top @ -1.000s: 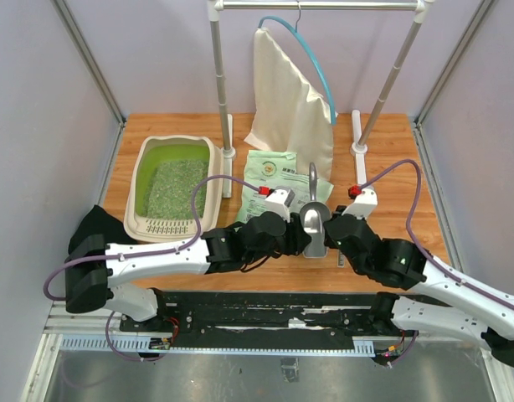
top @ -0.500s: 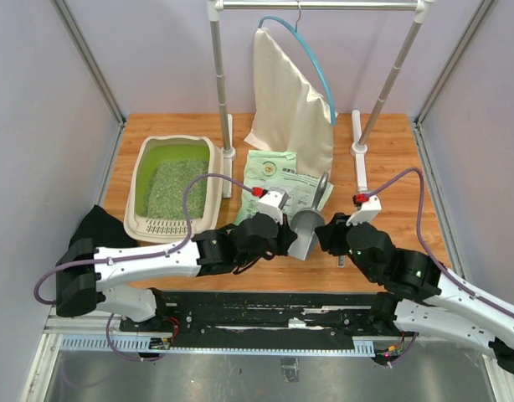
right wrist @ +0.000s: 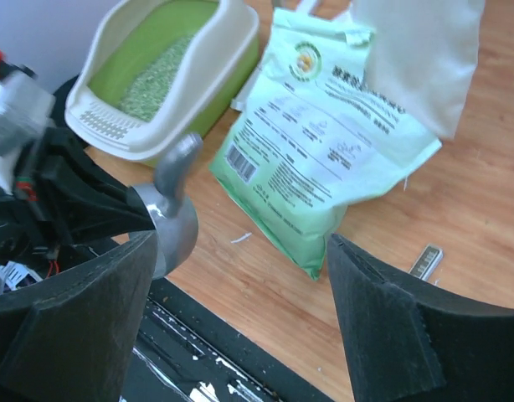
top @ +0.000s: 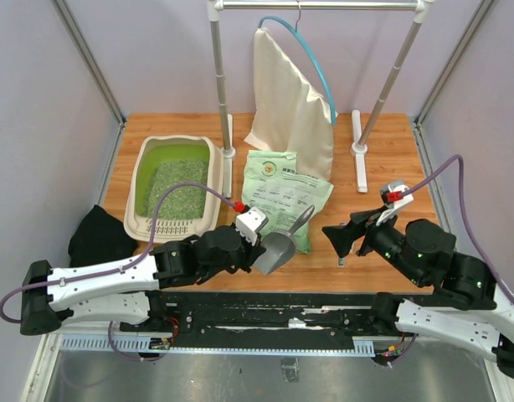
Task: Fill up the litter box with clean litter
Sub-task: Pick up the spatula from the center of the board.
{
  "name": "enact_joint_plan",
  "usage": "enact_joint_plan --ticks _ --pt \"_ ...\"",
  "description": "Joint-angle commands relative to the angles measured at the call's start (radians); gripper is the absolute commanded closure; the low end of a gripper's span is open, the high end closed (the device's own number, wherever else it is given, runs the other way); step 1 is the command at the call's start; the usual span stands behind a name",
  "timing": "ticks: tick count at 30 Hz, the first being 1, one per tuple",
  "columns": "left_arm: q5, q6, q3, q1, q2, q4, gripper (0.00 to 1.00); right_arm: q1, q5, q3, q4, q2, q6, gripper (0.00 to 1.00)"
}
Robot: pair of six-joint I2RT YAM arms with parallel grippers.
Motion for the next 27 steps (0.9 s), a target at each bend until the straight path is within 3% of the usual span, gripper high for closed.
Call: enact_joint_plan --ticks 1,7,14,20,27 --pt "0.030 0.131 0.009 0.002 -0.054 -0.129 0.99 -0.007 -0.099 0.132 -0.129 0.063 -0.101 0.17" --pt "0.112 0.237 0.037 0.027 -0.046 -0.230 1.00 -0.089 -0.285 0.228 -0.219 0.171 -0.092 0.16" --pt "0.308 0.352 0.044 0.086 -0.056 -0.232 1.00 -0.545 -1.007 0.126 -0.171 0.296 -0.084 0.16" --pt "0.355 0.419 0.056 0.092 -0.049 -0.271 0.99 -0.565 -1.252 0.072 -0.064 0.322 -0.043 0.14" --pt "0.347 0.421 0.080 0.091 -0.041 -0.261 1.00 -0.550 -1.364 0.018 -0.092 0.396 -0.049 0.26"
